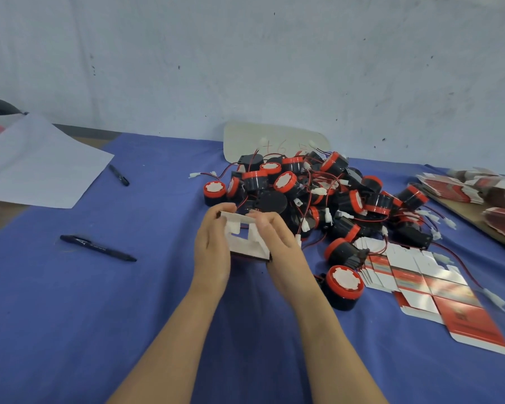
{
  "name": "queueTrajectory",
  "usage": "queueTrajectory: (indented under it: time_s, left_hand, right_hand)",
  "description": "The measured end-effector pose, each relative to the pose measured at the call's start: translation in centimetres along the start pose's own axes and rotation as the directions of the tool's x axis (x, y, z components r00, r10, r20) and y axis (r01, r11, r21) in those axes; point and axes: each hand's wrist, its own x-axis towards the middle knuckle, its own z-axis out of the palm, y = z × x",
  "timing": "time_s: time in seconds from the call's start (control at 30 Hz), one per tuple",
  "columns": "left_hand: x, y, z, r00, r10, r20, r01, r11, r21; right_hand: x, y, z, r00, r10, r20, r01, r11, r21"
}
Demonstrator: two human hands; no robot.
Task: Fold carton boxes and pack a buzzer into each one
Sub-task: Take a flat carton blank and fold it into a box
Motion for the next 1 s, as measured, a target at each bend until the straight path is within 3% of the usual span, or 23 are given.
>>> queueTrajectory:
  time_s: [0.2,0.47,0.77,1.0]
  left_hand:
    - [0.0,-0.1,0.3,0.991,-0.009,-0.135,0.009,1.000,0.003]
    - [-0.2,-0.3,0.3,0.992,0.026,-0.123,-0.021,0.999,0.037]
    - [-0.6,-0.6,0.4,0.992,0.091,-0.082,-0.085,0.994,0.074]
    - [-0.7,-0.6,0.4,0.980,0.191,-0.053,-0.185,0.977,0.107]
  right_hand:
    - [-0.1,0.3,0.4,0.998,-0.046,0.037,0.052,0.982,-0.181]
    - [-0.1,0.5,0.7,0.990,-0.129,-0.060,0.094,0.912,-0.398]
    - [0.1,0.6,0.7,0.985,-0.145,-0.089,0.084,0.871,-0.485]
    - [0.0,0.0,0.5,0.990,-0.114,-0.077,0.081,0.937,-0.341]
